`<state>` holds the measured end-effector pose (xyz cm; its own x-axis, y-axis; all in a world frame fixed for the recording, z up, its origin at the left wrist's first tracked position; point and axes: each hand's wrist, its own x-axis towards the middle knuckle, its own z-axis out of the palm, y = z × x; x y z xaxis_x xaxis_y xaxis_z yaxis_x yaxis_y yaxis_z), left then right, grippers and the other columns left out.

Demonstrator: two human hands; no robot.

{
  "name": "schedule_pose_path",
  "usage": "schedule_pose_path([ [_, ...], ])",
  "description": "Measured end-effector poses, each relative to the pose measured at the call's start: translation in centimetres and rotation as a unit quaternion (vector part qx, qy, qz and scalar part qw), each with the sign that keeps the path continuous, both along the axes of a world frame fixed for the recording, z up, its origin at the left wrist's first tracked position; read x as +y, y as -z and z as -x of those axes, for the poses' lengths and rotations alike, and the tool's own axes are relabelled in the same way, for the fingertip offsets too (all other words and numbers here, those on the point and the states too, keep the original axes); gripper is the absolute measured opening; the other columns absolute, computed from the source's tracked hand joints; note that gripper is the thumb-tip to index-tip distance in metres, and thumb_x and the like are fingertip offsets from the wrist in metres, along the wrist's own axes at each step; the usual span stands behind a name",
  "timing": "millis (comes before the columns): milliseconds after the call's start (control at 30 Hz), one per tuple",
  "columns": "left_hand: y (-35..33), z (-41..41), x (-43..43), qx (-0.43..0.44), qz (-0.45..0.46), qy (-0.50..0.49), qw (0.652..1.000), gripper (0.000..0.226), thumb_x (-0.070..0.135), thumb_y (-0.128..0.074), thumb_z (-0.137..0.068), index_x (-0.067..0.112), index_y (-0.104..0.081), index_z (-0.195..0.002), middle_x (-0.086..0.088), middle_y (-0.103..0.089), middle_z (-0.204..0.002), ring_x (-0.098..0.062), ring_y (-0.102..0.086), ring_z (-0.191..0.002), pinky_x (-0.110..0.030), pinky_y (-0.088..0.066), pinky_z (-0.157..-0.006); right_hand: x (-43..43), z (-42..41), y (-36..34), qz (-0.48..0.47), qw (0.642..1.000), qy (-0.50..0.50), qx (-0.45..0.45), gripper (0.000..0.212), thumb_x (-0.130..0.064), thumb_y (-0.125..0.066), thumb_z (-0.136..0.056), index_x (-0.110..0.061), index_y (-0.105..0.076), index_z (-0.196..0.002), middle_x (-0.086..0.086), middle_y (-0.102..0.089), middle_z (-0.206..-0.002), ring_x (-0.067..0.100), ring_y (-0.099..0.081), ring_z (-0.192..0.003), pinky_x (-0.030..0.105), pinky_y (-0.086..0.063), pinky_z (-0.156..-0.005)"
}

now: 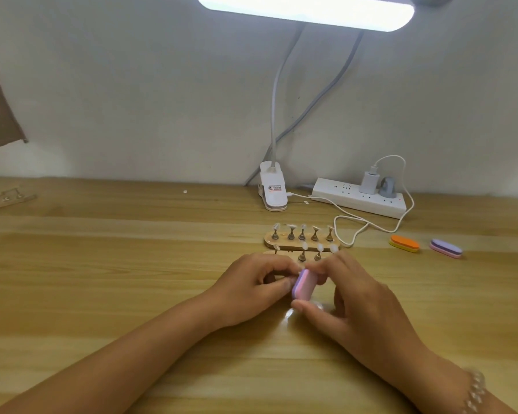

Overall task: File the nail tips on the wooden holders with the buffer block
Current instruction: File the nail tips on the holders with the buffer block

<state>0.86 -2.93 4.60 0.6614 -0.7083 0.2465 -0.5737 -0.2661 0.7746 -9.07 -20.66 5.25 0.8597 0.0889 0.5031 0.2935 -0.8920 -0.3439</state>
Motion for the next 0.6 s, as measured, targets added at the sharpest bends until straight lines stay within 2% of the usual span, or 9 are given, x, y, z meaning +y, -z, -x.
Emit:
schedule_pose_path([
  [133, 0.0, -0.1, 0.0, -0.001, 0.0, -0.006, 1.0, 0.015, 0.013, -0.062, -0.096, 0.02, -0.075, -0.101, 0.019, -0.064, -0.081, 0.002, -0.05, -0.069, -0.029, -0.041, -0.067, -0.6, -0.4, -0.2, -0.084, 0.996, 0.026, -0.004, 0.037, -0.05, -0.07, -0.075, -0.028, -0.061, -0.102, -0.024, -0.054, -0.092, -0.014, -0.05, -0.072, 0.019, -0.033, -0.057],
  [200, 0.2, -0.2, 0.0, -0.009, -0.006, -0.009, 1.0, 0.015, 0.015, -0.063, -0.096, 0.021, -0.075, -0.102, 0.019, -0.063, -0.08, -0.001, -0.047, -0.066, -0.029, -0.039, -0.064, -0.4, -0.2, -0.1, -0.051, 0.998, 0.026, -0.008, 0.036, -0.051, -0.069, -0.077, -0.028, -0.059, -0.104, -0.022, -0.052, -0.092, -0.014, -0.049, -0.07, 0.016, -0.032, -0.055],
  [267, 0.2, -0.1, 0.1, -0.012, -0.008, -0.002, 1.0, 0.02, 0.012, -0.061, -0.096, 0.023, -0.075, -0.105, 0.018, -0.067, -0.085, -0.008, -0.051, -0.069, -0.035, -0.041, -0.066, 0.0, 0.1, 0.1, -0.002, 1.0, -0.001, 0.0, 0.038, -0.058, -0.063, -0.079, -0.032, -0.056, -0.107, -0.021, -0.051, -0.095, -0.01, -0.048, -0.066, 0.013, -0.032, -0.051],
  [300, 0.1, -0.1, 0.1, -0.01, -0.006, 0.001, 1.0, 0.021, 0.012, -0.061, -0.096, 0.023, -0.075, -0.107, 0.016, -0.069, -0.088, -0.014, -0.054, -0.071, -0.036, -0.043, -0.067, 0.0, 0.1, 0.2, -0.008, 1.0, -0.012, 0.011, 0.039, -0.059, -0.062, -0.079, -0.033, -0.056, -0.107, -0.021, -0.051, -0.096, -0.008, -0.049, -0.066, 0.014, -0.034, -0.052],
  [333, 0.1, -0.1, 0.0, -0.004, -0.002, 0.002, 1.0, 0.02, 0.013, -0.061, -0.095, 0.021, -0.075, -0.107, 0.015, -0.07, -0.09, -0.015, -0.058, -0.073, -0.037, -0.044, -0.068, -0.2, 0.0, 0.2, -0.035, 0.999, -0.013, 0.016, 0.038, -0.057, -0.064, -0.078, -0.032, -0.057, -0.106, -0.021, -0.053, -0.095, -0.007, -0.05, -0.066, 0.016, -0.036, -0.053],
  [433, 0.2, -0.1, -0.1, 0.011, 0.02, 0.008, 1.0, 0.015, 0.017, -0.063, -0.097, 0.021, -0.076, -0.102, 0.018, -0.07, -0.086, -0.004, -0.055, -0.068, -0.027, -0.04, -0.064, -1.2, -0.9, 0.0, -0.157, 0.987, 0.026, -0.008, 0.027, -0.04, -0.075, -0.077, -0.031, -0.06, -0.097, -0.019, -0.06, -0.091, -0.002, -0.054, -0.067, 0.018, -0.036, -0.058],
  [500, 0.2, 0.0, -0.2, 0.008, 0.019, 0.011, 1.0, 0.014, 0.022, -0.063, -0.097, 0.028, -0.076, -0.1, 0.017, -0.072, -0.09, -0.025, -0.053, -0.066, -0.031, -0.039, -0.063, -1.6, -1.1, -0.1, -0.218, 0.975, 0.044, -0.024, 0.025, -0.038, -0.075, -0.077, -0.031, -0.059, -0.095, -0.015, -0.062, -0.092, 0.01, -0.053, -0.06, 0.021, -0.039, -0.058],
  [567, 0.3, 0.0, -0.2, 0.01, 0.028, 0.011, 1.0, 0.014, 0.021, -0.065, -0.095, 0.029, -0.075, -0.098, 0.02, -0.07, -0.086, -0.025, -0.05, -0.065, -0.03, -0.038, -0.063, -1.2, -0.7, 0.0, -0.187, 0.981, 0.025, -0.032, 0.031, -0.048, -0.071, -0.077, -0.031, -0.059, -0.1, -0.015, -0.06, -0.093, 0.016, -0.051, -0.057, 0.022, -0.04, -0.056],
  [600, 0.4, -0.1, -0.2, 0.011, 0.034, 0.013, 0.999, 0.015, 0.018, -0.065, -0.093, 0.028, -0.075, -0.098, 0.023, -0.067, -0.082, -0.014, -0.05, -0.064, -0.026, -0.037, -0.064, -0.8, -0.4, 0.0, -0.144, 0.989, 0.008, -0.026, 0.034, -0.053, -0.069, -0.078, -0.031, -0.059, -0.103, -0.018, -0.059, -0.094, 0.015, -0.051, -0.057, 0.02, -0.04, -0.054],
])
